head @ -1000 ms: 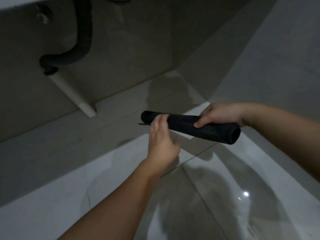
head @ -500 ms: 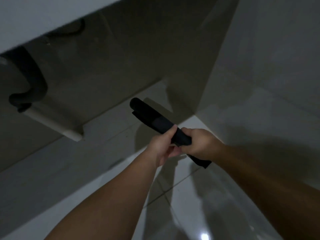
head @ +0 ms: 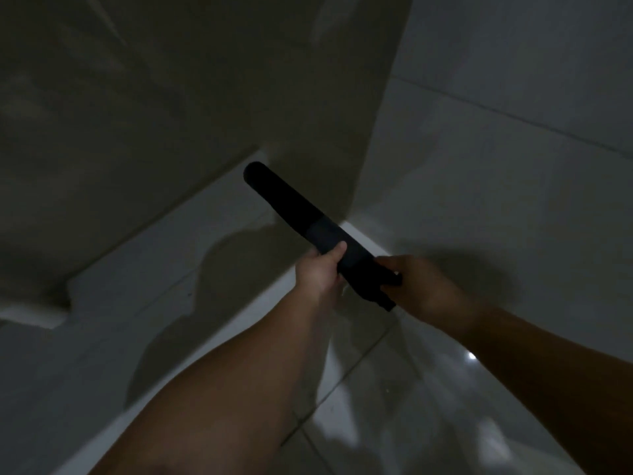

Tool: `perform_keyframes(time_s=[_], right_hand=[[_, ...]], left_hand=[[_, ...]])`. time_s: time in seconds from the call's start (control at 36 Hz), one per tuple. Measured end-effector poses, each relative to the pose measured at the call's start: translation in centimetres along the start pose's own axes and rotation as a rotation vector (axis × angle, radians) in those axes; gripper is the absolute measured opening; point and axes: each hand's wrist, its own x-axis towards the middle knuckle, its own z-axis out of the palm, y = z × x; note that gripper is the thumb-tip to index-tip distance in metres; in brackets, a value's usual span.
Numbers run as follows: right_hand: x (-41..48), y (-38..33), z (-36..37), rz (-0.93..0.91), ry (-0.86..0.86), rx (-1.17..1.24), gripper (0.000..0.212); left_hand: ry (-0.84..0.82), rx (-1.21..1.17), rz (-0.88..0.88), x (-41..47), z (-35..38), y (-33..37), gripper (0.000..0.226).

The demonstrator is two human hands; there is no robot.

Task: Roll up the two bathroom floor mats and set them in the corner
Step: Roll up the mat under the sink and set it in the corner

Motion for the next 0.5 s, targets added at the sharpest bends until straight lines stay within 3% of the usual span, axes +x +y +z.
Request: perform_keyframes(time_s=[0.11, 0.19, 0.28, 0.36, 0.44, 0.5], right_hand=[[2.7, 1.3, 0.8, -0.078, 0.175, -0.263, 0.023], [3.7, 1.9, 1.4, -0.090, 0.172, -0.383, 0.016], [4.3, 2.5, 1.8, -0.091, 0.158, -0.499, 0.028], [5.2, 3.3, 2.1, -0.028, 0.137, -0.485, 0.035], [5.6, 3.8, 2.7, -0.002, 0.247, -0.385, 0.031], [5.7, 3.6, 2.9, 0.024, 0.204, -0.426, 0.034]], left_hand=[[0.069, 0.156, 0.008, 4.2, 0.9, -1.1, 0.045], [-0.020, 0.152, -0.048, 4.7, 1.6, -1.6, 0.022], [-0.047, 0.163, -0.064, 5.6, 2.0, -2.0, 0.014], [-0.054, 0.195, -0.049, 7.1, 2.4, -2.2, 0.022], [-0.011, 0.255, 0.024, 8.0, 2.8, -2.2, 0.021], [0.031, 0.285, 0.065, 8.3, 3.0, -2.2, 0.027]])
